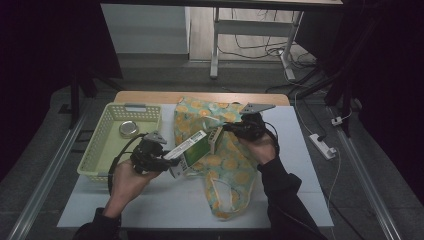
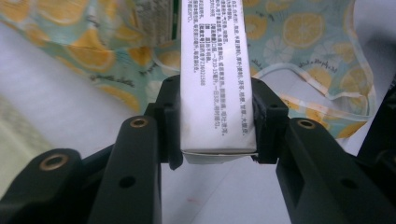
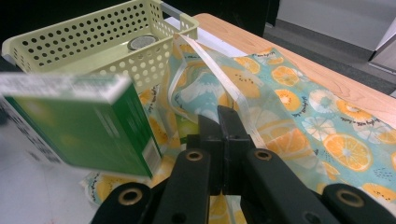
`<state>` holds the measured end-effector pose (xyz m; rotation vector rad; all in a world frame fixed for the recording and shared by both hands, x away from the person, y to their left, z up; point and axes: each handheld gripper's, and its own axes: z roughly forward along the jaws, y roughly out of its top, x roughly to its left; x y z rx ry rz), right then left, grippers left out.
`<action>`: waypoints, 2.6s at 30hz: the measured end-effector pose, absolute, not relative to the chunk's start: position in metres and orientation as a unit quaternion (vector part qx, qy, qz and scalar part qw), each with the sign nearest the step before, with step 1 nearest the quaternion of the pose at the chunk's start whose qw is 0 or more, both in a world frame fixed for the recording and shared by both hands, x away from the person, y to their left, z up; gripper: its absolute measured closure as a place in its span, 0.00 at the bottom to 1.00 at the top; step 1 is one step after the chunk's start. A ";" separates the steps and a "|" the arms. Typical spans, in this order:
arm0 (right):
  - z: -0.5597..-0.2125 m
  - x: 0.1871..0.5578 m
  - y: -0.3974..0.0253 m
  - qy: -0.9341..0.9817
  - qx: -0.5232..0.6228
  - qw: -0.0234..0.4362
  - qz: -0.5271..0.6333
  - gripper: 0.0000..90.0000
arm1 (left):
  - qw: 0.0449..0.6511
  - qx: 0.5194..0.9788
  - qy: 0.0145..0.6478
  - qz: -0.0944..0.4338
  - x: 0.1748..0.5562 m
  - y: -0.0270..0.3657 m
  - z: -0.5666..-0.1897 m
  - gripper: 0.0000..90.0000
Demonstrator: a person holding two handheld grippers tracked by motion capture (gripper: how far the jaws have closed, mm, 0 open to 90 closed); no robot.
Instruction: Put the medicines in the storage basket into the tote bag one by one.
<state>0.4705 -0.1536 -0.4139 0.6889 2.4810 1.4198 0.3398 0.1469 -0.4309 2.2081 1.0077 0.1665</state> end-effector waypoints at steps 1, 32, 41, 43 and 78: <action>-0.414 0.470 -0.153 0.840 0.233 0.101 0.480 1.00 | 0.345 0.852 0.388 0.062 0.341 0.144 -0.433 0.69; -0.412 0.465 -0.145 0.844 0.220 0.091 0.481 1.00 | 0.330 0.843 0.420 0.067 0.408 0.099 -0.452 0.69; -0.413 0.465 -0.144 0.845 0.220 0.089 0.480 1.00 | 0.333 0.840 0.422 0.077 0.429 0.084 -0.457 0.69; -0.413 0.465 -0.144 0.844 0.220 0.089 0.480 1.00 | 0.336 0.838 0.424 0.079 0.434 0.081 -0.458 0.68; -0.421 0.470 -0.144 0.849 0.229 0.085 0.468 1.00 | 0.362 0.810 0.445 0.119 0.480 0.075 -0.480 0.65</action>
